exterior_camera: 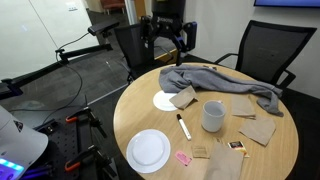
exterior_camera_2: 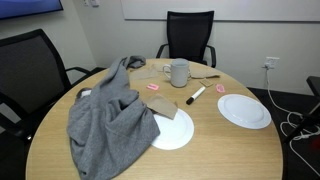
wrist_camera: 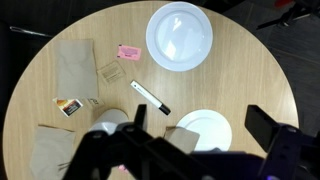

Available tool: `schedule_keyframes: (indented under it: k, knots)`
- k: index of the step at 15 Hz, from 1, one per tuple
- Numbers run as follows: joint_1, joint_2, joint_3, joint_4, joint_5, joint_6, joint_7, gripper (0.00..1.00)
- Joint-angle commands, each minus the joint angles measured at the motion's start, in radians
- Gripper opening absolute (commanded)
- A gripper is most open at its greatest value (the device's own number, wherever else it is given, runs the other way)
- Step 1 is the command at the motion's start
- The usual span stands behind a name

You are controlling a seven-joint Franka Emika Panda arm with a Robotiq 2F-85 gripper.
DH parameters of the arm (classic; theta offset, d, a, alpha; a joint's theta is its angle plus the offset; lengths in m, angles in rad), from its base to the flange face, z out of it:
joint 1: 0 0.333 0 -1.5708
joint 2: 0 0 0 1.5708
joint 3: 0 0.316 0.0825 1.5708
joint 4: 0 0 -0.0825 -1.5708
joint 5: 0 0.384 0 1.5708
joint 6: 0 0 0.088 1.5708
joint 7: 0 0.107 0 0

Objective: Put the marker in the mug

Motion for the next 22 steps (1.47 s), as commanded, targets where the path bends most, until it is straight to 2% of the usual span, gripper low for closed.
schedule_keyframes:
  k: [1,5,10,13,18,19,22]
  knots:
    - [-0.018,0.069,0.029,0.011,-0.039,0.088,-0.113,1.0]
    - [-0.023,0.145,0.052,0.004,-0.07,0.213,-0.217,1.0]
    - [-0.045,0.244,0.092,-0.008,-0.048,0.372,-0.34,1.0]
    - [-0.06,0.303,0.116,0.0,-0.04,0.401,-0.389,1.0]
    - [-0.069,0.4,0.13,0.029,-0.06,0.41,-0.384,1.0]
    - [-0.064,0.369,0.129,0.006,-0.061,0.395,-0.362,1.0]
    - [-0.065,0.386,0.13,0.008,-0.062,0.395,-0.362,1.0]
